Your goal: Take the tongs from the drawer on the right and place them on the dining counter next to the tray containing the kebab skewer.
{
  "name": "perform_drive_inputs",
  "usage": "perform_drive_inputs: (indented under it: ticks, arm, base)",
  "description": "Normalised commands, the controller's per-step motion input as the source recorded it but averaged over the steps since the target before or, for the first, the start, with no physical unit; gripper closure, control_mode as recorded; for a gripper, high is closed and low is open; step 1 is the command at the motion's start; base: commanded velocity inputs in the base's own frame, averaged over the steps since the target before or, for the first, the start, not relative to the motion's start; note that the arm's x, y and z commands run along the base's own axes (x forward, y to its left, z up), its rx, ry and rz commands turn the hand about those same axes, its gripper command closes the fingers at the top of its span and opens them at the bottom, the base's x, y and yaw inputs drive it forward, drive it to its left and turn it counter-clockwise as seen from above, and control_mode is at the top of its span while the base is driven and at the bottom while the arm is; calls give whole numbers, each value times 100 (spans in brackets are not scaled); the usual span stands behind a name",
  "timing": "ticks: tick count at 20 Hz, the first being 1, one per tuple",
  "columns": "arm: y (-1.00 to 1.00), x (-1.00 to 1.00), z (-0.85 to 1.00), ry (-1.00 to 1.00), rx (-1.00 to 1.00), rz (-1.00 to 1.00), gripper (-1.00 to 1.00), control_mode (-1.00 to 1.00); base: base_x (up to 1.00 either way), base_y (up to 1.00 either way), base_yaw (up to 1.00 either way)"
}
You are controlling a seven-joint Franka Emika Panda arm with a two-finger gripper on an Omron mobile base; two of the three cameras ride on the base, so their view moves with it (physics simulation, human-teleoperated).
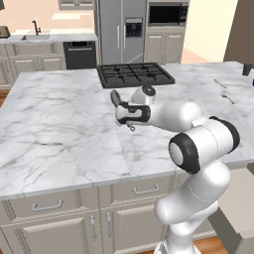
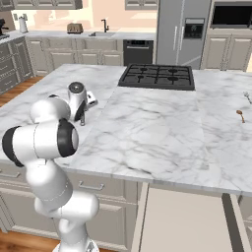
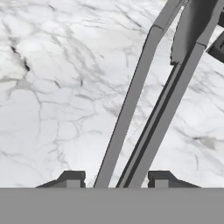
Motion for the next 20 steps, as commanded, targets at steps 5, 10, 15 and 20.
perform_drive_inputs:
  ticks: [5,10,15,20]
  arm:
    - [0,0,31,30,-2,-23,100,-100]
    - [0,0,27,22,0,-18,100,-100]
    - [0,0,8,8,0,-16,100,-100]
    - [-1,0,0,0,0,-7,100,-100]
  base:
    - [0,0,0]
    - [0,0,0]
    - [0,0,0]
    - [0,0,0]
